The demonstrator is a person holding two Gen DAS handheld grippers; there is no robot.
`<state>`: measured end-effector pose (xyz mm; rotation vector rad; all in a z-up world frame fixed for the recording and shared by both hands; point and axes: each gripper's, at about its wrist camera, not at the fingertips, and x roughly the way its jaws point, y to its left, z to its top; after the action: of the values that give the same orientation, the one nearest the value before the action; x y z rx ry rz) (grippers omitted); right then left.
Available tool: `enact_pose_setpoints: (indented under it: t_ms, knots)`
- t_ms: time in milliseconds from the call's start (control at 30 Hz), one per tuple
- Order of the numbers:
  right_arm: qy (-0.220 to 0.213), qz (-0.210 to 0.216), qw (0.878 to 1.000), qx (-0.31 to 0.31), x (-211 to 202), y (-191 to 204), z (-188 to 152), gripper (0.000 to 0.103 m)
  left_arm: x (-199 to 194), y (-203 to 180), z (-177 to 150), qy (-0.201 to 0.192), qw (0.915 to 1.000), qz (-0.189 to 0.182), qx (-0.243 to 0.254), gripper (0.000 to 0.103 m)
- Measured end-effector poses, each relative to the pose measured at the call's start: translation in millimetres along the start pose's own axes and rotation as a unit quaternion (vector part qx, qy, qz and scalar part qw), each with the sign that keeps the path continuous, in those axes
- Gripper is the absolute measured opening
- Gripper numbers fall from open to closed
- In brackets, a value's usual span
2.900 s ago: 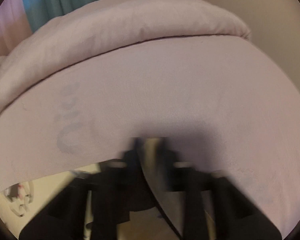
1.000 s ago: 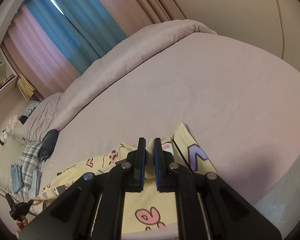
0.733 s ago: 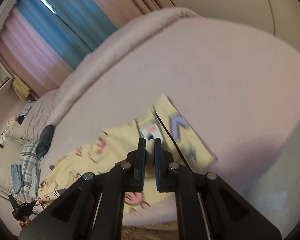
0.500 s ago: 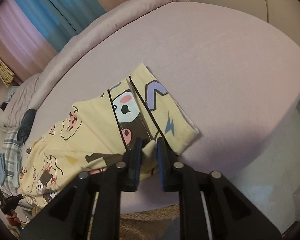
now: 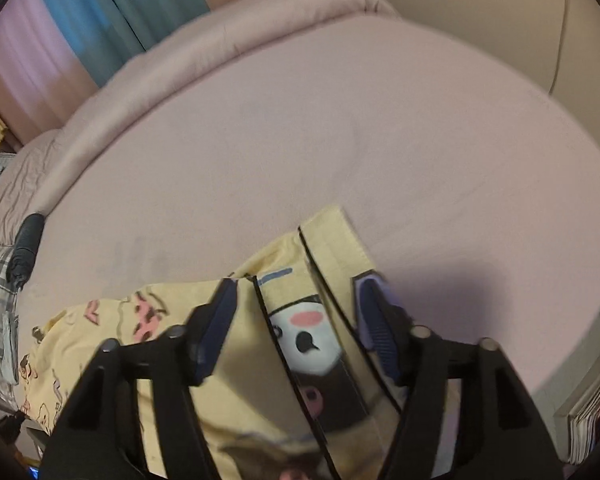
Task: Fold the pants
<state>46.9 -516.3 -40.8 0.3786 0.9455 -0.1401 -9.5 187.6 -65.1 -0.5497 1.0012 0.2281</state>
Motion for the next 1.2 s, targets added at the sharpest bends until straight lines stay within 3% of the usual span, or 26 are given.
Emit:
enact_pose_setpoints:
  t_ms: [67,267,333,467,567,667,767,867,1033,1133,1200]
  knots:
    - [-0.021,-0.041,0.999,-0.022,3,7,-4,0.008,0,-1,1,0.002,1.0000,0.001,-0.001,0.003]
    - [-0.094,-0.034,0.995,0.019,-30,0,17,0.007,-4,-14,1,0.000,0.9999,-0.012,0.009,0.003]
    - [-0.094,-0.053,0.994,0.017,-26,3,23,0.007,-5,-22,0,-0.003,0.9996,-0.018,0.019,0.003]
    - [-0.042,-0.085,0.995,-0.002,12,-3,25,0.008,-3,-32,-2,-0.008,0.9993,-0.001,0.035,0.003]
    - [-0.043,-0.098,0.994,-0.025,20,1,19,0.013,-4,-32,-3,-0.002,0.9994,0.000,0.036,0.003]
    - [-0.046,-0.110,0.993,-0.014,-5,-5,17,0.052,-6,-29,-3,0.002,0.9995,-0.011,0.029,0.003]
    - [-0.056,-0.149,0.987,-0.027,-36,-7,8,0.053,-8,-30,-5,0.006,0.9996,-0.022,0.019,0.003]
    - [-0.050,-0.115,0.992,-0.015,-65,-25,-11,0.052,-10,-37,-7,-0.001,0.9994,-0.026,0.023,0.003]
    - [-0.028,-0.105,0.993,0.045,-77,-49,-47,0.053,-7,-51,-9,0.005,0.9988,-0.018,0.045,0.003]
    - [-0.013,-0.052,0.995,0.088,-74,-55,-67,0.045,-9,-55,-11,0.004,0.9985,-0.017,0.052,0.006]
    - [-0.007,-0.029,0.995,0.095,-71,-57,-74,0.041,-12,-54,-11,-0.002,0.9986,-0.020,0.049,0.028]
